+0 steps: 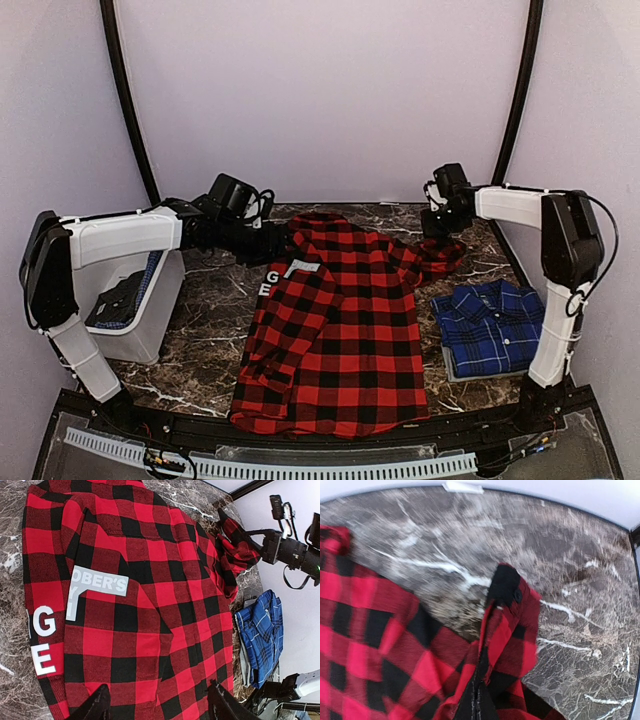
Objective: Fold and stack the long sleeve shirts
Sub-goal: Pick up the 1/3-folded shirt from the center of the board, then fold the 1/3-folded shirt at the center of the board.
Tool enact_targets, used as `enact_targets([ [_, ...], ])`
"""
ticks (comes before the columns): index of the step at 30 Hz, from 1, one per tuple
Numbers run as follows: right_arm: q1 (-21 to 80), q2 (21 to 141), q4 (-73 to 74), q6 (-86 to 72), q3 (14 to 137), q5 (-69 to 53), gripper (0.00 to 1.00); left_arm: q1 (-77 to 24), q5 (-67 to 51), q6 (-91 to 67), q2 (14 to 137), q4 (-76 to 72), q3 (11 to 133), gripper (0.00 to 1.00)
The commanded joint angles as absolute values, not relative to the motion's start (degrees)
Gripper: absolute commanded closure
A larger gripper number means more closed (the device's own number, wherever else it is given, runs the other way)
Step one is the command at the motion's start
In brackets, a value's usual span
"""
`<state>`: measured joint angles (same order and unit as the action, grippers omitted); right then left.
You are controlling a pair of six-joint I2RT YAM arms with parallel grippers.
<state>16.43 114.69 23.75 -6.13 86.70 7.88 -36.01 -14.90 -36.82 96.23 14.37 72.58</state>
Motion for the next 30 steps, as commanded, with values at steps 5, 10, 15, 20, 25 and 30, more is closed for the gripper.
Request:
enact_targets([
  [5, 17.53, 99.96, 7.56, -11.82, 78.09, -10.91, 1.0, -35.9, -17.7, -36.96, 94.42, 12.36, 72.0, 0.35],
  [10, 20.54, 95.99, 2.0, -14.02, 74.26, -19.52, 1.0, -35.95, -19.59, -36.06, 94.7, 10.89, 72.31, 0.35],
  [15, 23.66, 92.69, -3.97, -16.44, 70.65, -27.08, 1.0, -35.95, -20.82, -34.08, 93.88, 8.19, 71.7, 0.35],
  [20, 29.29, 90.62, -10.77, -18.97, 65.39, -33.08, 1.0, -35.95, -23.02, -34.07, 93.06, 5.73, 70.69, 0.34],
  [25, 34.7, 91.1, -12.8, -17.35, 62.99, -37.22, 1.0, -35.95, -25.58, -32.19, 92.88, 2.88, 69.15, 0.34],
  [30, 35.65, 90.96, -14.28, -17.41, 62.41, -44.61, 1.0, -35.95, -30.19, -29.87, 91.69, -1.94, 65.86, 0.29],
])
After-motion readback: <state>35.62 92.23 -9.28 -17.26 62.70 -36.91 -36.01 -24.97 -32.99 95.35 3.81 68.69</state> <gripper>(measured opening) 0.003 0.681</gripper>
